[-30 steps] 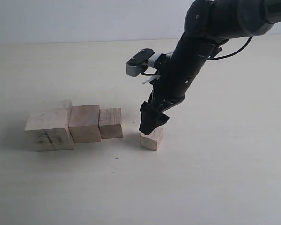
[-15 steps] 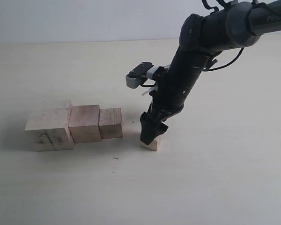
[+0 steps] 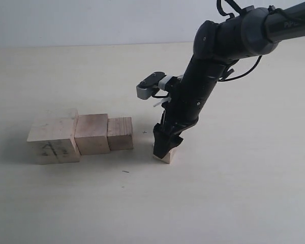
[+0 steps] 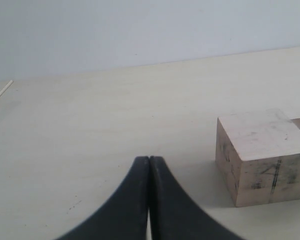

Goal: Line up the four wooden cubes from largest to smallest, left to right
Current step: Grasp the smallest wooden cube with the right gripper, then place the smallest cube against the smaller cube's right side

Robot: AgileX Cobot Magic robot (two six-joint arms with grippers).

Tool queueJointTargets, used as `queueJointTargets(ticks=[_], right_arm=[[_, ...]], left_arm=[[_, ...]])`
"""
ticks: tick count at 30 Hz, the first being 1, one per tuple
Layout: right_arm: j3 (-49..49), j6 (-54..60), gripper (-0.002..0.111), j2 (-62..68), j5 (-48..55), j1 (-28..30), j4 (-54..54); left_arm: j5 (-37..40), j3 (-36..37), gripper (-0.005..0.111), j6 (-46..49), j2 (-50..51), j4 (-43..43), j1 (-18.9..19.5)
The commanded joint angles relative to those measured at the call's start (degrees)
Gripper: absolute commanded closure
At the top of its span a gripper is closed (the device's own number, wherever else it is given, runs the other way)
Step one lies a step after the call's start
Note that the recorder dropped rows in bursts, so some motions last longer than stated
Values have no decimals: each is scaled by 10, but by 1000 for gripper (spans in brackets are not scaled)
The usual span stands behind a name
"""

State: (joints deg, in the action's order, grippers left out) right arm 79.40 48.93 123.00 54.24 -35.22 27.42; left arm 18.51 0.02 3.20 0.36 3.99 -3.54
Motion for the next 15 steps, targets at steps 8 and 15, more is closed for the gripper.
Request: queueJointTargets(ticks=[8,15], right_arm=[[-3,5,108,-4,2,-1,-63],[12,85,108,-9,-9,-1,-131]], left_arm=[[-4,0,107,0,-4,1,2],[-4,0,107,0,-4,1,2]])
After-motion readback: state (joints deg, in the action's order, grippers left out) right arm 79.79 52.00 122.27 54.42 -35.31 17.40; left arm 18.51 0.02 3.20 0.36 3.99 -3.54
